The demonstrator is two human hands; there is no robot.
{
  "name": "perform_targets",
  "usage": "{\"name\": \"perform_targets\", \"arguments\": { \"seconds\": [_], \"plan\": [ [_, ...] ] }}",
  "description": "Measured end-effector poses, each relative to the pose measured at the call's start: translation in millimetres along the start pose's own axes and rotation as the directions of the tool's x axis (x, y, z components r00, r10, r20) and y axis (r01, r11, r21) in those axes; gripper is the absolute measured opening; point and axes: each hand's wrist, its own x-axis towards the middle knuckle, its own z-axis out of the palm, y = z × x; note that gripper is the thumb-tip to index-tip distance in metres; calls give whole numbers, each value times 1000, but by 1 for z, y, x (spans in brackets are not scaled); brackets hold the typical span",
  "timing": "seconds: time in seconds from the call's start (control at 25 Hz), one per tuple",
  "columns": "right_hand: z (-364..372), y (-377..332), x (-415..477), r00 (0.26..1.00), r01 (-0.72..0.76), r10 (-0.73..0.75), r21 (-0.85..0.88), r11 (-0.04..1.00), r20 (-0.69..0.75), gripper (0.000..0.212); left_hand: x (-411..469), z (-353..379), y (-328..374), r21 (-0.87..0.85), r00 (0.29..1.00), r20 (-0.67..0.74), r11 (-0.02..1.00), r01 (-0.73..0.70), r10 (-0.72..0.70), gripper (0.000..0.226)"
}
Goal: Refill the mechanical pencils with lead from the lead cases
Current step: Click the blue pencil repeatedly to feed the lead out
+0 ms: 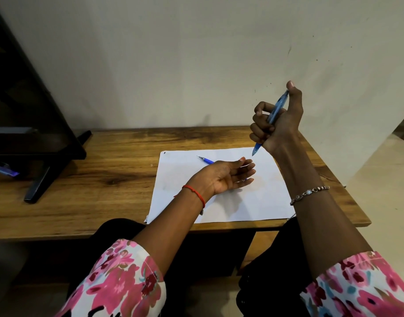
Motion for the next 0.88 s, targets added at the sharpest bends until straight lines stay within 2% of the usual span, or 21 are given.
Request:
{"name": "perform_targets", "arguments": {
  "seconds": [0.88],
  "plan": [
    [1, -2, 0, 1000, 3, -3, -30, 1000, -13, 67, 3, 2, -1, 1, 1000, -11, 1000, 15, -15, 18]
  ]
}}
